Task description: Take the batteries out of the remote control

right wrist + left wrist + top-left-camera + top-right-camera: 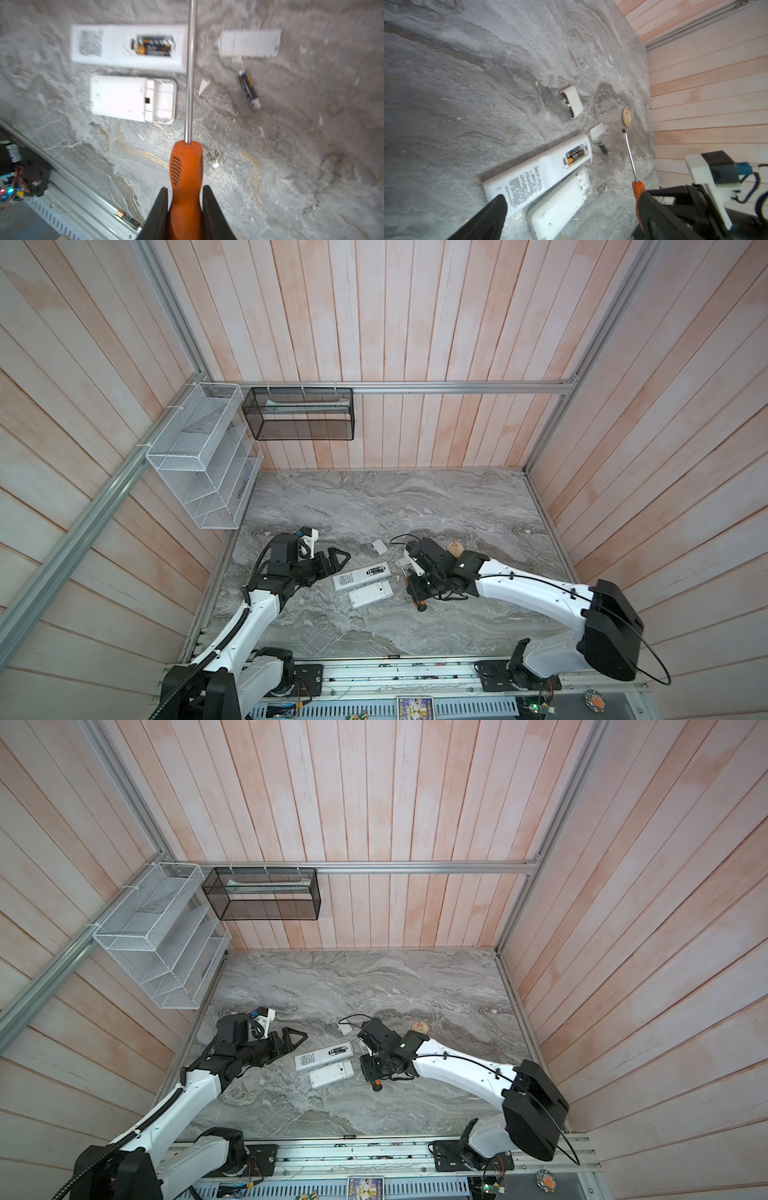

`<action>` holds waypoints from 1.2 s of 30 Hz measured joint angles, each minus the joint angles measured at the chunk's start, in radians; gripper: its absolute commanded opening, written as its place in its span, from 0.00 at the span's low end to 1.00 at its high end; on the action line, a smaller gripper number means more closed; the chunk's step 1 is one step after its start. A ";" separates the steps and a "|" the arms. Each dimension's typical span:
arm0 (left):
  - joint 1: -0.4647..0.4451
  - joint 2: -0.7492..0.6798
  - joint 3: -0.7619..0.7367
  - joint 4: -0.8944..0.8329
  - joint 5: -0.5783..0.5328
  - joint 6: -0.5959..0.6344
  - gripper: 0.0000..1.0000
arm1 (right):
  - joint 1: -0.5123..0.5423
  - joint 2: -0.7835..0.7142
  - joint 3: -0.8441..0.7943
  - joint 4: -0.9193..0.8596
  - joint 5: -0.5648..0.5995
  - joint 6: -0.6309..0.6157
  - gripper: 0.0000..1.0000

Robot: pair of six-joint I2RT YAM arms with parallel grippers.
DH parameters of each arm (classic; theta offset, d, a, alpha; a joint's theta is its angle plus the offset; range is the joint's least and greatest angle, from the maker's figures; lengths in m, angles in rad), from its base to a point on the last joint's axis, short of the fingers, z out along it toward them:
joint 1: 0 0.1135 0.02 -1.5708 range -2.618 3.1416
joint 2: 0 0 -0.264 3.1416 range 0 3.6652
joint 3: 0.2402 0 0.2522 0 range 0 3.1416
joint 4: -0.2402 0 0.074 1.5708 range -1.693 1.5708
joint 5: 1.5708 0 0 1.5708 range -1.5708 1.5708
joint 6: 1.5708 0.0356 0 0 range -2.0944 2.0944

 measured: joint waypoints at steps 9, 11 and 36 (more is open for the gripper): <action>0.000 -0.071 0.033 0.216 0.277 -0.159 1.00 | -0.123 -0.227 -0.081 0.234 -0.318 -0.138 0.04; 0.000 -0.081 0.035 0.306 0.326 -0.209 1.00 | -0.146 -0.227 -0.081 0.264 -0.400 -0.149 0.03; -0.229 -0.032 0.107 0.964 0.439 -0.530 0.52 | -0.198 -0.189 -0.100 0.693 -1.043 0.127 0.01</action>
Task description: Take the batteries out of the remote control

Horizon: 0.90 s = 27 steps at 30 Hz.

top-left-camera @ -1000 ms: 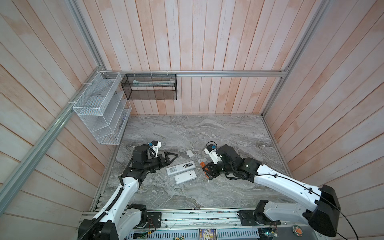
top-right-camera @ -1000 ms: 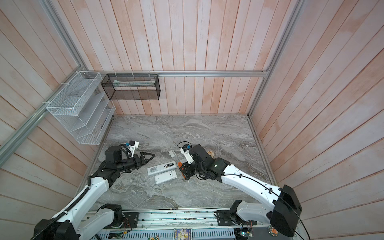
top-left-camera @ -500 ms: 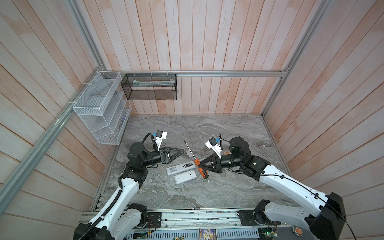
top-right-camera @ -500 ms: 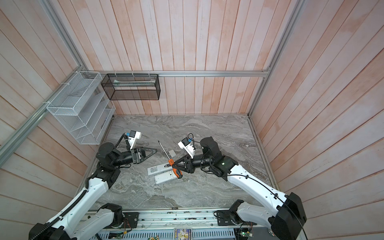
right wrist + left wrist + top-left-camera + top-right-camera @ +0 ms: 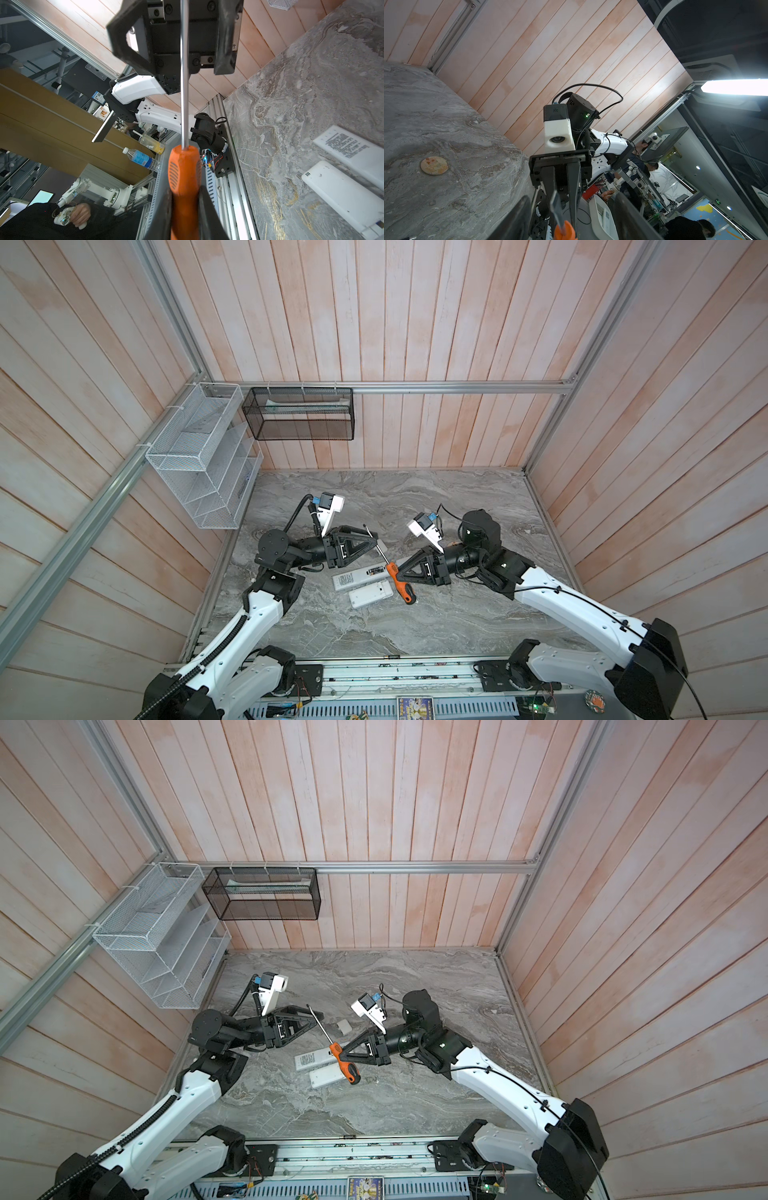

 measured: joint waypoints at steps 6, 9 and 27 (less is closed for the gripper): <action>-0.023 0.027 0.013 0.068 -0.016 -0.040 0.13 | 0.000 0.000 0.000 0.018 -0.024 0.018 0.01; -0.028 0.031 0.013 0.083 -0.027 -0.046 0.03 | 0.000 0.000 0.000 0.037 -0.038 0.019 0.00; -0.034 0.050 0.025 -0.113 -0.254 -0.091 0.00 | -0.177 -0.064 -0.021 0.047 0.146 0.068 0.98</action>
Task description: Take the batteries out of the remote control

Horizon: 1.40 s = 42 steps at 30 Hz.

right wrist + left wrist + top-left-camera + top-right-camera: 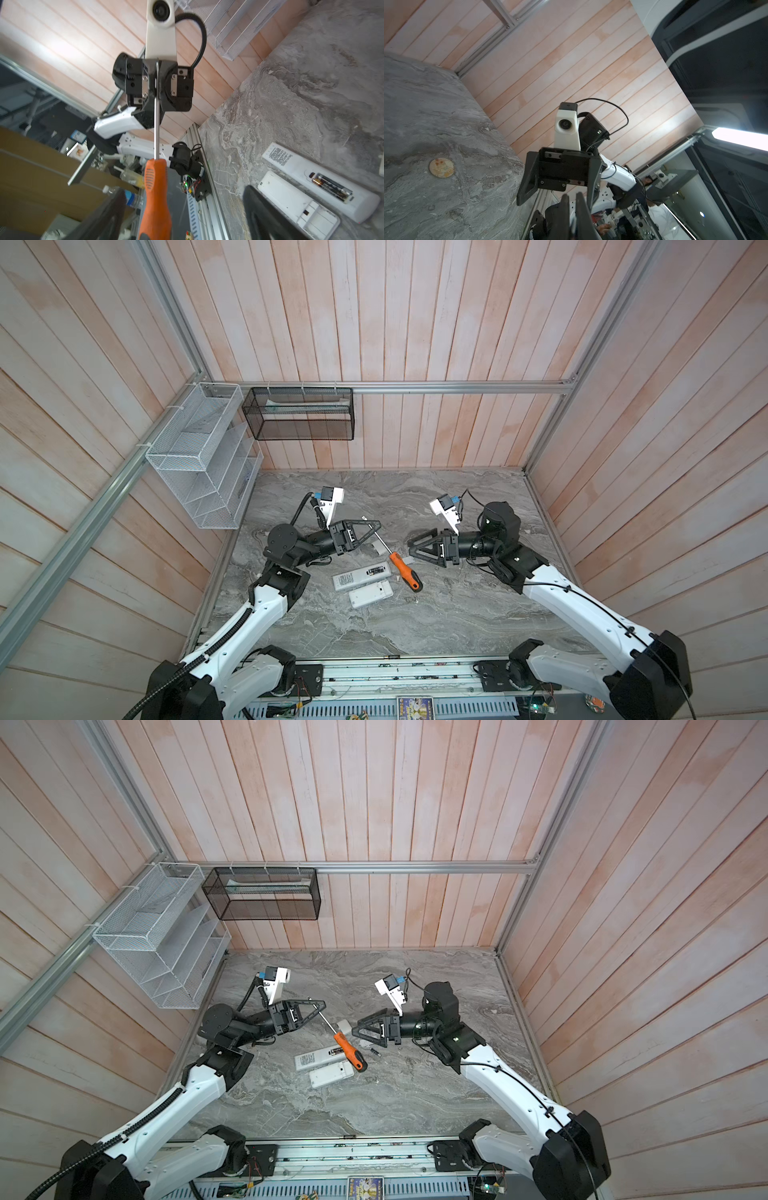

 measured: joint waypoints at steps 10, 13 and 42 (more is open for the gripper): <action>0.006 0.002 -0.131 -0.083 -0.350 -0.214 0.00 | 0.002 -0.068 -0.140 0.101 0.248 0.103 0.98; 0.006 -0.027 -0.133 -0.095 -0.420 -0.232 0.00 | 0.020 -0.037 -0.143 0.125 0.277 0.132 0.97; 0.008 -0.084 -0.177 -0.075 -0.531 -0.287 0.00 | 0.159 0.164 -0.055 0.316 0.308 0.273 0.61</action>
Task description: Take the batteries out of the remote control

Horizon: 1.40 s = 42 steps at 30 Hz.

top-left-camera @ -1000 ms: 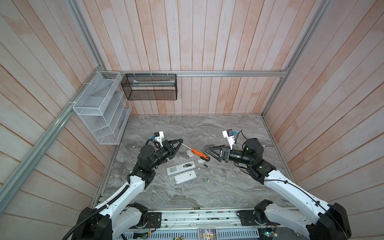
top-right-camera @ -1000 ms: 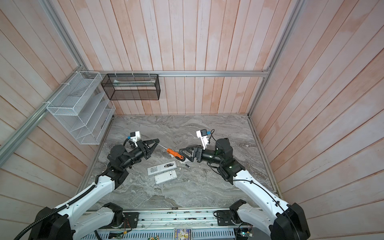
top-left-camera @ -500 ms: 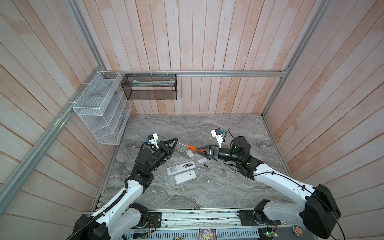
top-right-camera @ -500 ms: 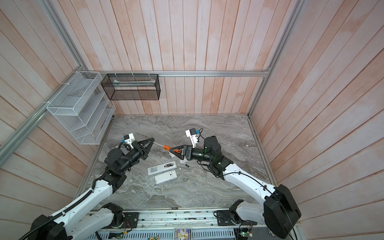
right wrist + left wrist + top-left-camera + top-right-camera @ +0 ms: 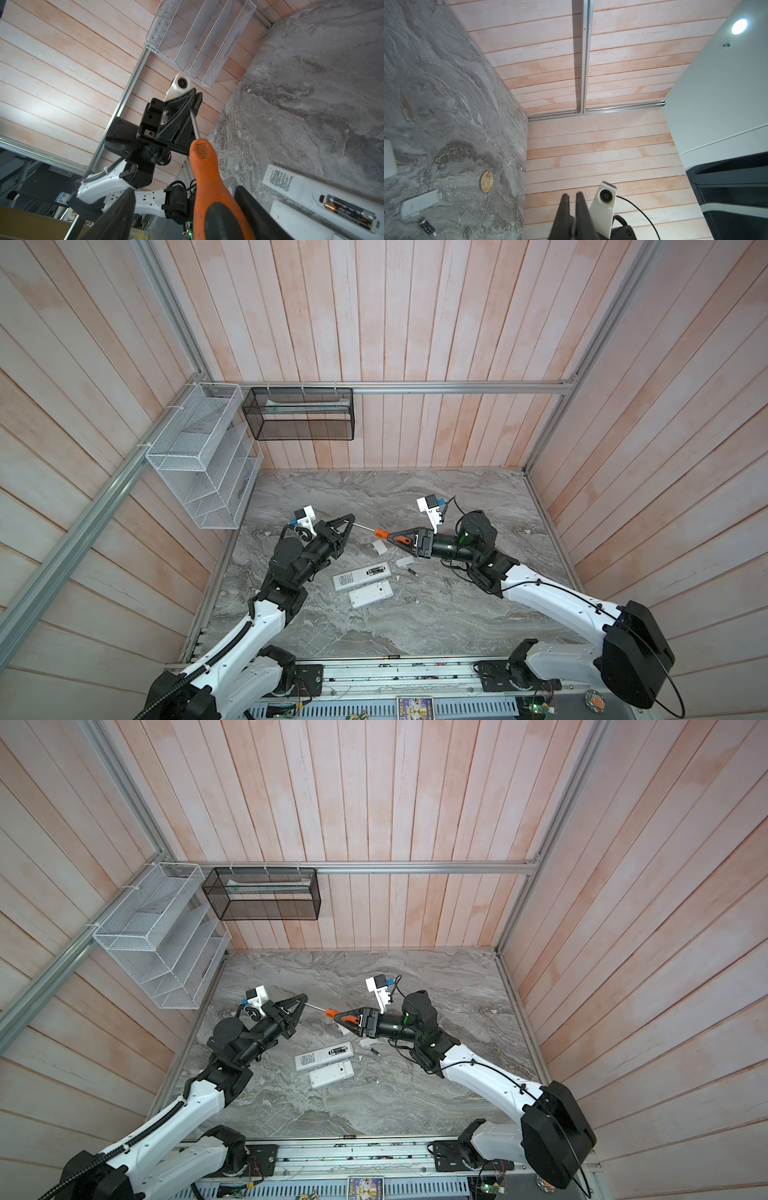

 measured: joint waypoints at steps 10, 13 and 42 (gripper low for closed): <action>0.000 -0.002 0.000 0.004 0.000 -0.003 0.00 | 0.000 0.022 0.000 0.008 0.005 0.005 0.49; 0.000 -0.002 0.000 0.004 0.001 -0.004 0.00 | 0.000 0.024 0.000 0.009 0.007 0.006 0.45; 0.243 -0.188 0.132 -0.512 0.171 0.360 0.84 | -0.167 -0.088 0.029 -0.383 -0.002 -0.201 0.01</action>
